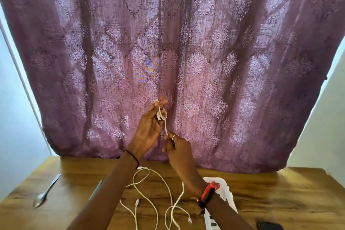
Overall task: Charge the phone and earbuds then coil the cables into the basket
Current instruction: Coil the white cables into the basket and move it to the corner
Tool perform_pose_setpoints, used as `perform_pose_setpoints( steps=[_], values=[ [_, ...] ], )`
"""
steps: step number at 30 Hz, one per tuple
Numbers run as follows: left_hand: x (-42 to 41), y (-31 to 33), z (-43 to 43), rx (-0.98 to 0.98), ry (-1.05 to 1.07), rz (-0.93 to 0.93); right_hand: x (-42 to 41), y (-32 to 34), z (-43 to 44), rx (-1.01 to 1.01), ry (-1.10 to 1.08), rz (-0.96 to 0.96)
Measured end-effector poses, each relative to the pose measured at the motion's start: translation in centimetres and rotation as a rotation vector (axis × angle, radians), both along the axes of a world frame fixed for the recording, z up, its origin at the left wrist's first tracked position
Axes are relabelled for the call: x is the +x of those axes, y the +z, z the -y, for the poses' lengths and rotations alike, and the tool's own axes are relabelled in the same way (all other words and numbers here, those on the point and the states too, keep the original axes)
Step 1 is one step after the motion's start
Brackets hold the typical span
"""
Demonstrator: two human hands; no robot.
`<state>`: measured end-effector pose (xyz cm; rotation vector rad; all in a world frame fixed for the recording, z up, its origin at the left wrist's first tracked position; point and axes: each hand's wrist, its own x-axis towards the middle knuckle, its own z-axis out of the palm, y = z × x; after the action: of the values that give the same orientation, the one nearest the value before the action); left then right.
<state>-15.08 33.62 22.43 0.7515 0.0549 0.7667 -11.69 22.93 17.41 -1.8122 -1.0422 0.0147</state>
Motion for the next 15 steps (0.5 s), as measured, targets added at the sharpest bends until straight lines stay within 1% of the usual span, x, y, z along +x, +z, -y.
perform_pose_setpoints(
  steps=[2,5,8,11,15],
  values=[
    [0.0,0.4,0.4,0.149,0.068,-0.062,-0.5,0.2,0.4,-0.017,0.024,0.010],
    [0.0,0.6,1.0,0.407,0.196,-0.189,-1.0,1.2,1.2,-0.098,0.054,0.006],
    [-0.2,0.5,1.5,0.633,0.325,-0.259,-1.4,3.4,2.4,-0.149,0.072,-0.004],
    [-0.4,0.5,1.8,0.740,0.382,-0.322,-1.0,5.9,3.9,-0.165,0.056,0.033],
    [-0.8,0.6,1.6,0.897,0.399,-0.375,0.1,8.5,5.5,-0.226,0.002,0.179]
  ],
)
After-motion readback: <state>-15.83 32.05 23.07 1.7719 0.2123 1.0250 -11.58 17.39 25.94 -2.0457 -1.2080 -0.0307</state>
